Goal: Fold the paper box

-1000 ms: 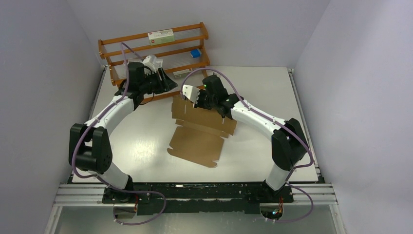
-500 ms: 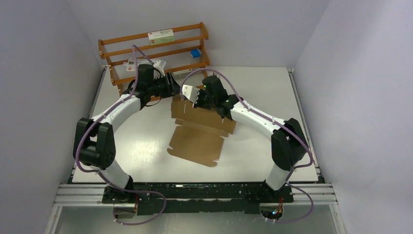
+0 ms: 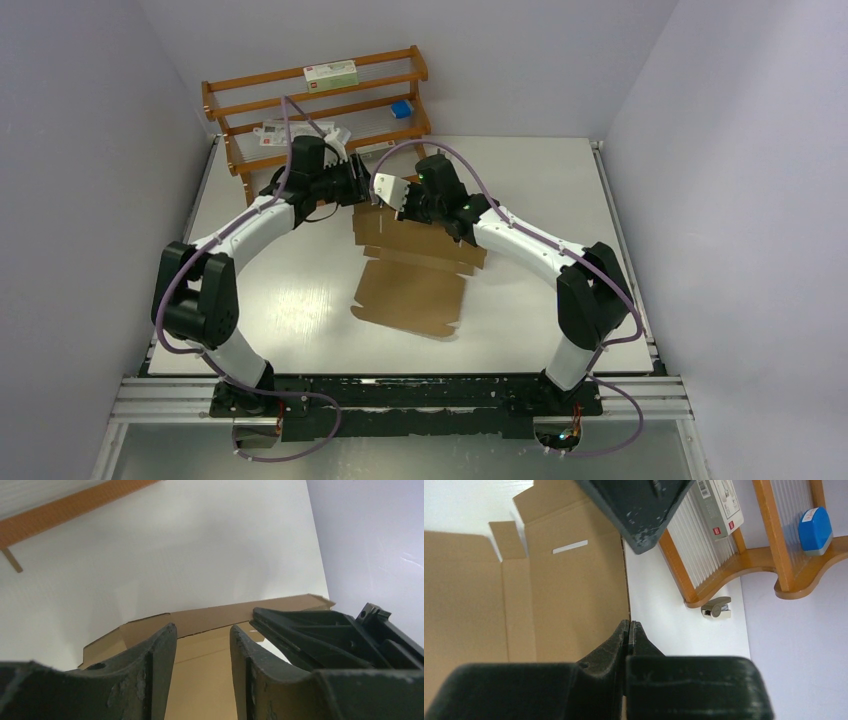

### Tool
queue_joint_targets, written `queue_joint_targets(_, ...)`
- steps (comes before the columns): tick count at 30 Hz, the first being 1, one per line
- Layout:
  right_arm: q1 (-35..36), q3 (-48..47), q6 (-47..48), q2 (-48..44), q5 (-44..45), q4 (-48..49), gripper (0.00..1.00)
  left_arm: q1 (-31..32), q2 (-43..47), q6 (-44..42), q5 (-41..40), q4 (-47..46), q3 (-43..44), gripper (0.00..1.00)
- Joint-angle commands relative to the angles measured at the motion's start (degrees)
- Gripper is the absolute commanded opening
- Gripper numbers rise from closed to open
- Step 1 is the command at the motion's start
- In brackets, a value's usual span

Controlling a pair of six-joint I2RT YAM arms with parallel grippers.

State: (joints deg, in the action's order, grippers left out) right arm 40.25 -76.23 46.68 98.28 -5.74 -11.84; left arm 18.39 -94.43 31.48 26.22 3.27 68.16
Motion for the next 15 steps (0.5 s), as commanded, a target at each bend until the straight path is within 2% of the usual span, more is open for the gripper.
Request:
queue_joint_targets(1, 0.30, 0.69, 0.35, -1.00, 0.70, 3.28, 0.00, 1.21, 0.74, 0.36, -0.43, 3.15, -1.72, 0.48)
queue_joint_targets(7, 0.29, 2.35, 0.62, -2.10, 0.98, 3.57, 0.00, 0.33, 3.63, -5.53, -9.82, 8.72, 0.36, 0.53)
queue_joint_targets(15, 0.41, 2.73, -0.06, -2.93, 0.20, 4.22, 0.00, 0.42, 1.02, -6.45, -5.28, 9.79, 0.49, 0.54)
